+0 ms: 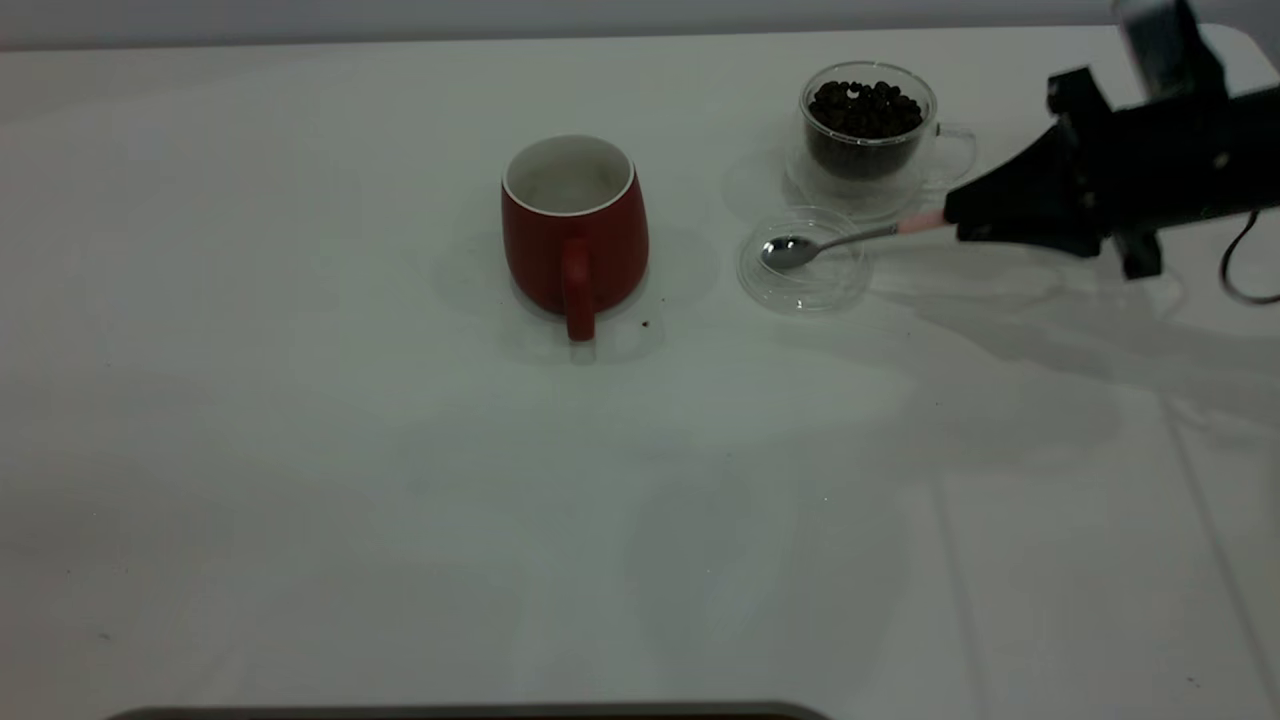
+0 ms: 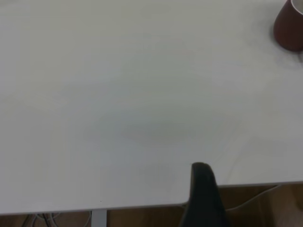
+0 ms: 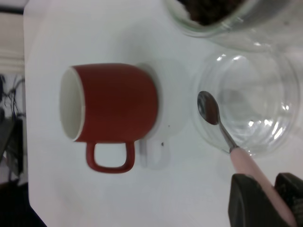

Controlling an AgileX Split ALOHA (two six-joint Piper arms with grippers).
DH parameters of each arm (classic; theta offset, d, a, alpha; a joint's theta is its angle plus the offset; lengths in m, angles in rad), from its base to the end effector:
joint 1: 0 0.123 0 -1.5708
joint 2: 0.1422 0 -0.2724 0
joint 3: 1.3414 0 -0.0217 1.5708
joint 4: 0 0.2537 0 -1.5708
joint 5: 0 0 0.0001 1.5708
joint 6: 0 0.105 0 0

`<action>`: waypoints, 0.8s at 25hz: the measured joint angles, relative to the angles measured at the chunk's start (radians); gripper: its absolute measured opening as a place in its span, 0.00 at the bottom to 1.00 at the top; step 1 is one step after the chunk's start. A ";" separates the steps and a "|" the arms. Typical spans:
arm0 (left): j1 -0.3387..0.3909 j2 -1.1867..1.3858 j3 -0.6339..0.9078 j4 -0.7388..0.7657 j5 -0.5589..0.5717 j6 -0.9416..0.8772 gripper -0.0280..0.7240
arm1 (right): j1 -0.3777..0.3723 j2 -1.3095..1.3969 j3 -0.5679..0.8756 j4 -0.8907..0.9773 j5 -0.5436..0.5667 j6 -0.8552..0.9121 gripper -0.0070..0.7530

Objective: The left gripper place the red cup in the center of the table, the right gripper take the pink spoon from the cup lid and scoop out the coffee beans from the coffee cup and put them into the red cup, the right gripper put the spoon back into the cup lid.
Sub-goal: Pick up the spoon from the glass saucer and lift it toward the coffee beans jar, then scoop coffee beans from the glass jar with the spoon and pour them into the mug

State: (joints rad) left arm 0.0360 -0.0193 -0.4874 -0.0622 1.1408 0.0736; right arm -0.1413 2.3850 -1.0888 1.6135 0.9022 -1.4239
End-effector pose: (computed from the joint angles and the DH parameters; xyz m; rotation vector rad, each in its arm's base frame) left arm 0.0175 -0.0053 0.2618 0.0460 2.1155 -0.0100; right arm 0.3670 0.0310 -0.0091 0.1931 2.5085 1.2295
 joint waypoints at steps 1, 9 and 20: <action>0.000 0.000 0.000 0.000 0.000 0.000 0.82 | -0.003 -0.019 0.000 -0.019 -0.005 0.009 0.16; 0.000 0.000 0.000 0.000 0.000 0.000 0.82 | -0.005 -0.203 0.000 -0.085 -0.042 0.064 0.16; 0.000 0.000 0.000 0.000 0.000 0.001 0.82 | -0.025 -0.190 -0.199 -0.240 -0.104 0.247 0.16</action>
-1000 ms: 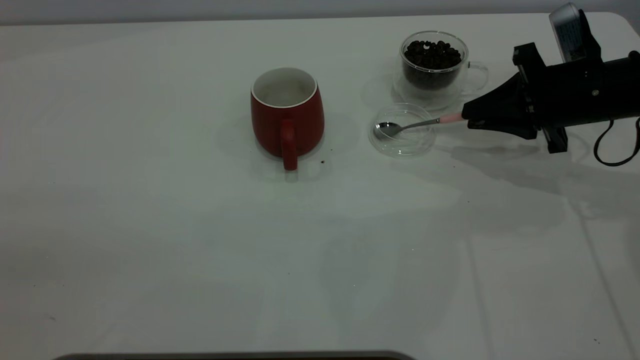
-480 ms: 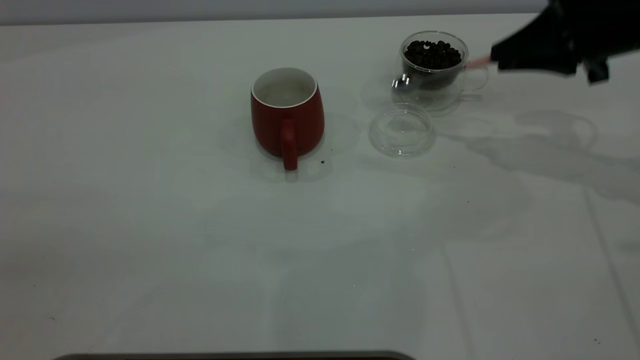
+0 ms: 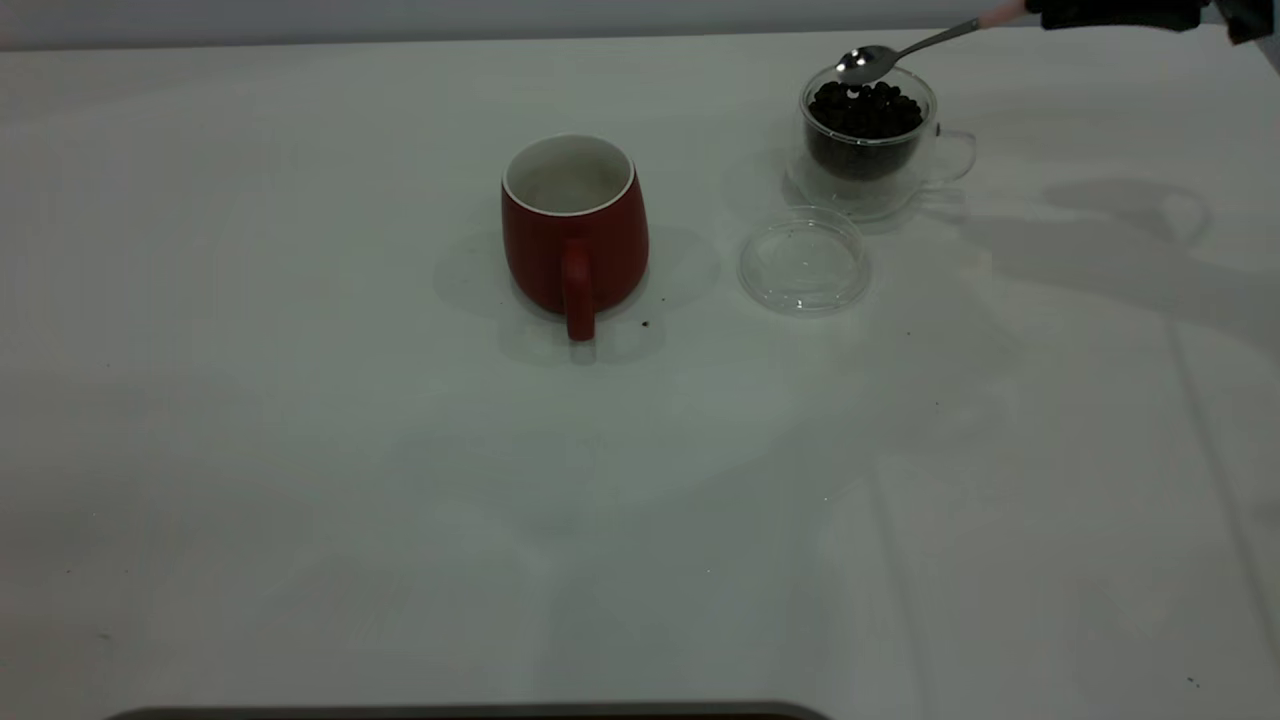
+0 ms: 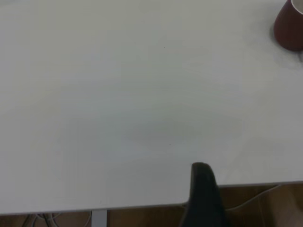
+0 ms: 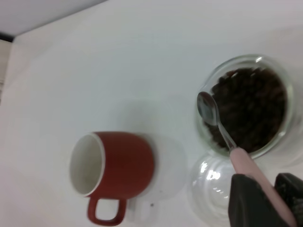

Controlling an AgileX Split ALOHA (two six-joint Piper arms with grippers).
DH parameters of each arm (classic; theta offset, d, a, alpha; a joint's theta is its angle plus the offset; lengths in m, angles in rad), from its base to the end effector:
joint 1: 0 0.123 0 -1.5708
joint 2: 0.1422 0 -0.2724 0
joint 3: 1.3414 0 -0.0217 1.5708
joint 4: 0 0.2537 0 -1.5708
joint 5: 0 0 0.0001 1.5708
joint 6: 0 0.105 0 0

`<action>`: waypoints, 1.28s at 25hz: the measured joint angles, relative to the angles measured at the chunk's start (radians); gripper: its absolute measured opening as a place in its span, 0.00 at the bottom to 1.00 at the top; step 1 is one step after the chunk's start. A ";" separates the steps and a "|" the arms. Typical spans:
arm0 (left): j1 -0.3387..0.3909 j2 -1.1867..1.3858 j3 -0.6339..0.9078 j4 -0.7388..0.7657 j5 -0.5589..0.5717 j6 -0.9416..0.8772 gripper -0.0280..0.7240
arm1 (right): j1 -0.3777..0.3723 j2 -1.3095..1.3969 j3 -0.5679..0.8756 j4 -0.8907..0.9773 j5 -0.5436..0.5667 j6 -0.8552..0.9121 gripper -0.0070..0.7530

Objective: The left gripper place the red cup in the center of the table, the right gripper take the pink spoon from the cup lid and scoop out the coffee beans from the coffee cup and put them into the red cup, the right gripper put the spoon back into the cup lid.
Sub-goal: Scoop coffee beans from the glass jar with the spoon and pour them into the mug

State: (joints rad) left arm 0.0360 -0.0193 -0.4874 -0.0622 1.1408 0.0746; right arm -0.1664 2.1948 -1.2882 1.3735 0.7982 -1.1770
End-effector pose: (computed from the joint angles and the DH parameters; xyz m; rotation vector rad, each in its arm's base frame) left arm 0.0175 -0.0053 0.2618 0.0470 2.1155 -0.0094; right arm 0.4236 0.0037 0.0851 0.0601 2.4241 0.9700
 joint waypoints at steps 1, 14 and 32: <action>0.000 0.000 0.000 0.000 0.000 0.000 0.82 | -0.004 0.014 -0.029 -0.037 0.006 0.039 0.16; 0.000 0.000 0.000 0.001 0.000 0.001 0.82 | -0.023 0.160 -0.153 -0.104 0.059 0.122 0.16; 0.000 0.000 0.000 0.001 0.000 0.000 0.82 | -0.084 0.257 -0.158 0.007 0.227 0.153 0.16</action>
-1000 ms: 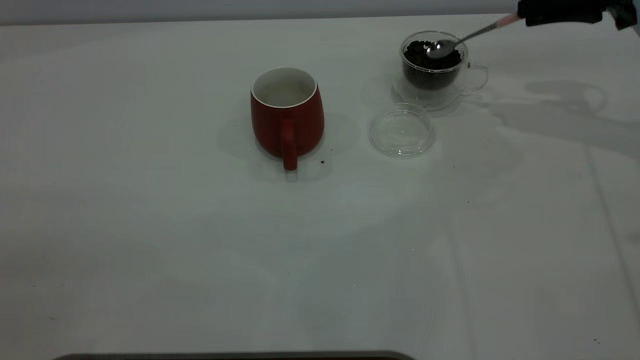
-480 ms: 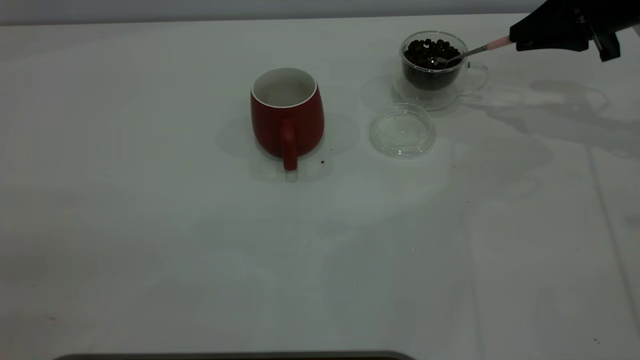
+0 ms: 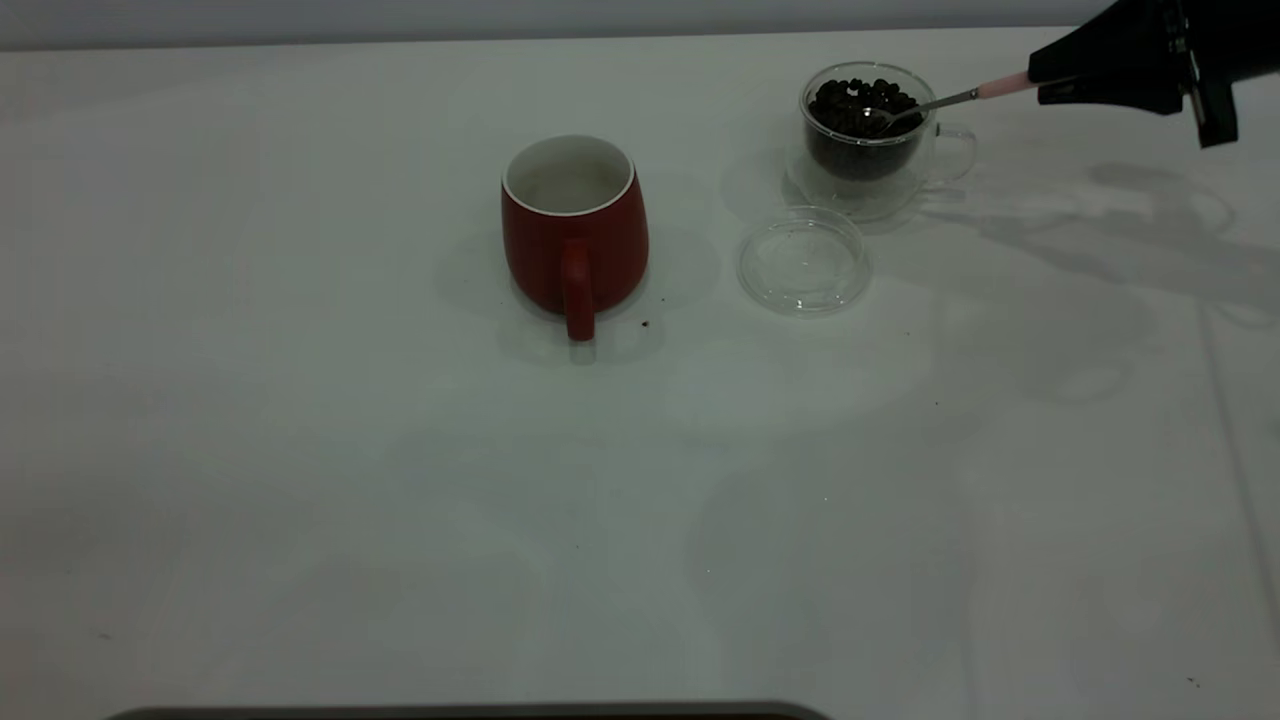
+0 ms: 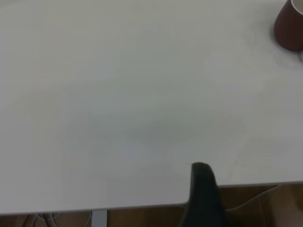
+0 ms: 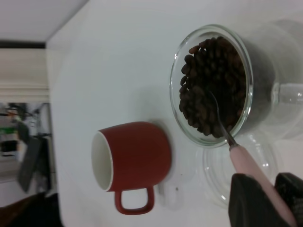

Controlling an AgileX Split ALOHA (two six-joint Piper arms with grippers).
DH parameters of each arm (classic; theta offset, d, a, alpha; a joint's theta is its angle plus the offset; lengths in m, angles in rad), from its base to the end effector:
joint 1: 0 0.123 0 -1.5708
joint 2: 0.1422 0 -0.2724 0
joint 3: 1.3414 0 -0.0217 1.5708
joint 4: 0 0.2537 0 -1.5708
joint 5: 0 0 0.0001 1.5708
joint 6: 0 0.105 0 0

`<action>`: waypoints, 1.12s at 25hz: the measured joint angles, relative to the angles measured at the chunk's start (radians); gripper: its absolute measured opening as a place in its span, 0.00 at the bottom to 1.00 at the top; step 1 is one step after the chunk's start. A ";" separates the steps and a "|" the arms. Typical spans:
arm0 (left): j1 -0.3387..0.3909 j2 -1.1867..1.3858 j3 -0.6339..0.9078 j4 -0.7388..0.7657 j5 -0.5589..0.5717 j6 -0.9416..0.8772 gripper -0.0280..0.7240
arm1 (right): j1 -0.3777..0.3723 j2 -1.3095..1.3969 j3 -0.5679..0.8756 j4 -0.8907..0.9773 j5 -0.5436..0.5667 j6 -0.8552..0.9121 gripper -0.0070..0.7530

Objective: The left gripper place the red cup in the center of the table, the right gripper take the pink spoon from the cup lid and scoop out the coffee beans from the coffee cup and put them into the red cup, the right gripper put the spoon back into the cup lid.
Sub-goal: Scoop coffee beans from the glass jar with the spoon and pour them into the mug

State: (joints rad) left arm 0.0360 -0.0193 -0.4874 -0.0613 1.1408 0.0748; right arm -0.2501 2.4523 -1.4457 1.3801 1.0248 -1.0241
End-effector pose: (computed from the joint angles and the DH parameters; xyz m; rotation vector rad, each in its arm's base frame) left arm 0.0175 -0.0052 0.2618 0.0471 2.1155 -0.0082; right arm 0.4318 -0.0193 0.0225 0.3083 2.4553 1.3253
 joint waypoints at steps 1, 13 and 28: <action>0.000 0.000 0.000 0.000 0.000 0.000 0.82 | -0.003 0.011 -0.001 0.010 0.008 0.001 0.16; 0.000 0.000 0.000 0.000 0.000 -0.002 0.82 | -0.043 0.038 -0.003 0.047 0.062 0.002 0.16; 0.000 0.000 0.000 0.000 0.000 -0.002 0.82 | -0.067 0.038 -0.003 0.074 0.118 0.004 0.16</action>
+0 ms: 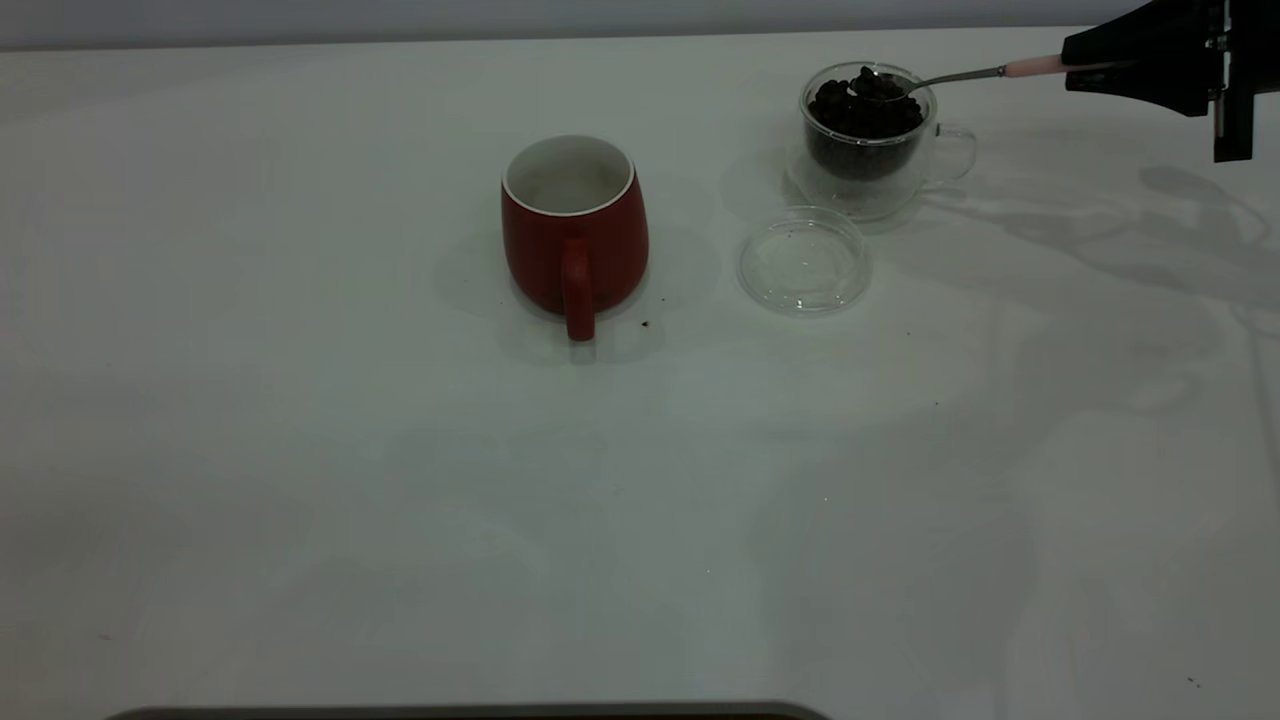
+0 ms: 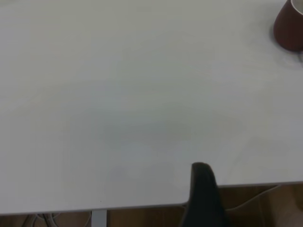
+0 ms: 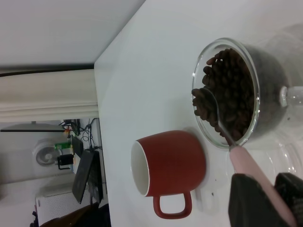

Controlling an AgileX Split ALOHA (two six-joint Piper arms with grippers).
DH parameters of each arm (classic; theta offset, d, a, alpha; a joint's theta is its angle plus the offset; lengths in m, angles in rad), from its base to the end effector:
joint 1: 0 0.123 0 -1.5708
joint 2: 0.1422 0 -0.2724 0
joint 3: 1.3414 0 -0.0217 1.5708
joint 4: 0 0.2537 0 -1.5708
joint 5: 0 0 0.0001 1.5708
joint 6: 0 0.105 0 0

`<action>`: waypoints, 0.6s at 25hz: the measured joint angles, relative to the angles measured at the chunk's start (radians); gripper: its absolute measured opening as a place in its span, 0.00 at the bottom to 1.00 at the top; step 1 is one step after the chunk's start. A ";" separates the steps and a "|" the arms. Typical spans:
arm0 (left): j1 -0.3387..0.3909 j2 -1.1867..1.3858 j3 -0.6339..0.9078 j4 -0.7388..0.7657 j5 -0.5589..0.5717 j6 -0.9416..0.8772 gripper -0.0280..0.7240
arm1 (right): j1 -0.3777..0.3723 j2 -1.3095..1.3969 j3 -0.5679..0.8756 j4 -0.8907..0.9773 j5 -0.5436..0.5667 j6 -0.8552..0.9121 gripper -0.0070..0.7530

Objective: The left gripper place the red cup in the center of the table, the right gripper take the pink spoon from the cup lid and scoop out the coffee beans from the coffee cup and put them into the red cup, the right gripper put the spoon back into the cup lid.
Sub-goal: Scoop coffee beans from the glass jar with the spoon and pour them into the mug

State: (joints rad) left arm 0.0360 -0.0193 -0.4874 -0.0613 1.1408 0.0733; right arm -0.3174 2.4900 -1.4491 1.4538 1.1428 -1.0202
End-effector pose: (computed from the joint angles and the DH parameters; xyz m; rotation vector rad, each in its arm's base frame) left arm 0.0175 -0.0052 0.2618 0.0456 2.1156 -0.0091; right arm 0.4271 -0.0404 0.0196 0.4250 2.3452 1.4877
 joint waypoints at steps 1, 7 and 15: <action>0.000 0.000 0.000 0.000 0.000 0.000 0.82 | 0.000 0.000 0.000 0.002 0.000 0.000 0.16; 0.000 0.000 0.000 0.000 0.000 0.000 0.82 | 0.000 0.000 0.000 0.022 0.001 -0.001 0.16; 0.000 0.000 0.000 0.000 0.000 0.001 0.82 | 0.019 0.000 0.000 0.023 0.002 -0.001 0.16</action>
State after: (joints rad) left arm 0.0360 -0.0193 -0.4874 -0.0613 1.1408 0.0740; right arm -0.2984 2.4900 -1.4491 1.4770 1.1448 -1.0211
